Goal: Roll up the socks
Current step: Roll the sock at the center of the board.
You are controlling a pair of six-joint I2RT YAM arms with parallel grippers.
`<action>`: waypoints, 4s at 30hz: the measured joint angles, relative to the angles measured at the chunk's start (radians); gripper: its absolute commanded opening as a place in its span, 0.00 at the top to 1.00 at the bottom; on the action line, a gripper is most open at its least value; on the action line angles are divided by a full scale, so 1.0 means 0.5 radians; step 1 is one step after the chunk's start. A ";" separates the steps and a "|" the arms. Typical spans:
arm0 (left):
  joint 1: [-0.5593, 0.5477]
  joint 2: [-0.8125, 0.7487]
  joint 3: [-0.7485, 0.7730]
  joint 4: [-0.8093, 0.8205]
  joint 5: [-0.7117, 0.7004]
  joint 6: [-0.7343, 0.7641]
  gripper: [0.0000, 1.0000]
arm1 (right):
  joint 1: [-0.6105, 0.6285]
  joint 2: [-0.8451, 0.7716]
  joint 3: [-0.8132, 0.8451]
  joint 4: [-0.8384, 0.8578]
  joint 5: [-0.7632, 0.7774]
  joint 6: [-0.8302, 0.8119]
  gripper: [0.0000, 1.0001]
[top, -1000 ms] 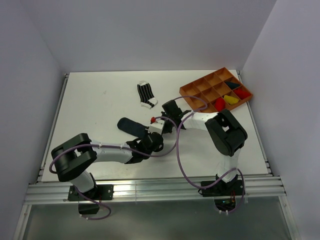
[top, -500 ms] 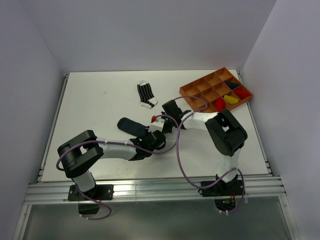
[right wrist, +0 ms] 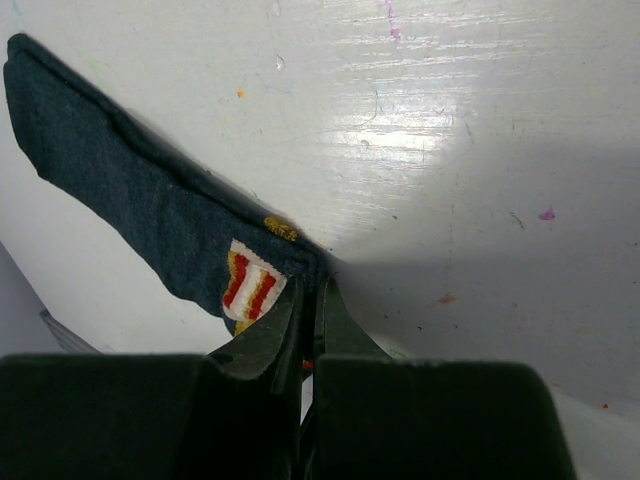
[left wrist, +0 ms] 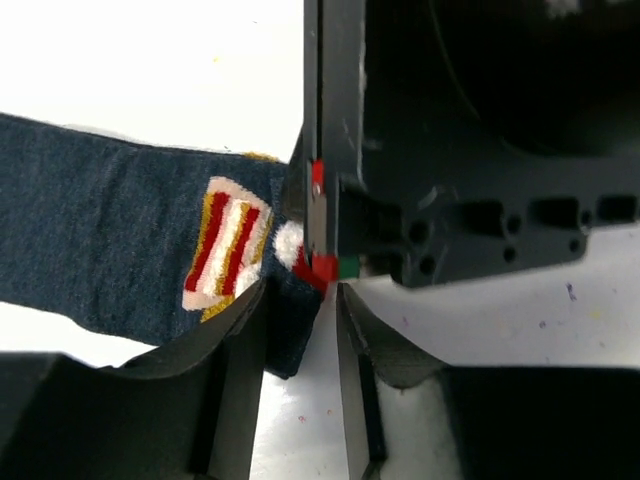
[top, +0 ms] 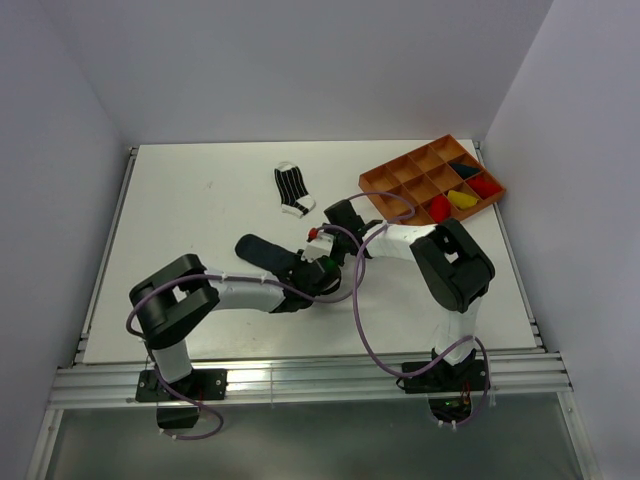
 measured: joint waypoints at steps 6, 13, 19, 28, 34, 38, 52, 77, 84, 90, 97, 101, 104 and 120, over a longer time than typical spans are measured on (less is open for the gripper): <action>-0.003 0.106 0.163 -0.227 -0.100 -0.082 0.69 | -0.011 0.000 0.000 -0.006 -0.024 0.002 1.00; -0.014 0.163 0.240 -0.338 -0.180 -0.144 0.99 | -0.023 0.000 0.002 -0.014 -0.048 0.007 1.00; -0.011 0.158 0.240 -0.336 -0.164 -0.134 1.00 | -0.047 -0.018 -0.018 0.010 -0.072 0.027 0.69; 0.264 -0.089 0.047 -0.175 0.471 -0.143 1.00 | -0.177 -0.293 -0.262 0.139 -0.076 0.071 0.41; 0.585 -0.153 -0.046 -0.026 1.148 -0.253 1.00 | -0.198 -0.414 -0.436 0.362 -0.067 0.145 0.41; 0.770 -0.153 -0.134 0.134 1.543 -0.389 1.00 | -0.196 -0.407 -0.554 0.488 -0.094 0.199 0.41; 1.040 0.034 -0.256 0.529 2.284 -0.815 1.00 | -0.147 -0.217 -0.577 0.830 -0.190 0.312 0.41; 1.049 0.090 -0.156 0.414 2.316 -0.801 0.83 | -0.103 -0.107 -0.352 0.497 -0.086 0.208 1.00; 0.858 -0.185 -0.180 0.137 1.756 -0.651 0.55 | -0.061 -0.107 -0.228 0.262 0.016 0.132 1.00; 0.491 -0.527 -0.258 0.049 1.033 -0.520 0.53 | -0.048 -0.106 -0.164 0.129 0.059 0.092 1.00; 0.172 -0.593 -0.307 0.166 0.458 -0.245 0.51 | -0.043 -0.102 -0.117 0.030 0.080 0.073 1.00; 0.063 -0.490 -0.307 0.244 0.264 -0.092 0.51 | -0.043 -0.092 -0.100 0.011 0.079 0.066 1.00; -0.012 -0.388 -0.307 0.284 0.182 -0.005 0.52 | -0.043 -0.091 -0.096 0.005 0.079 0.063 1.00; -0.126 -0.092 -0.201 0.284 -0.047 0.201 0.55 | -0.043 -0.079 -0.075 -0.016 0.068 0.059 1.00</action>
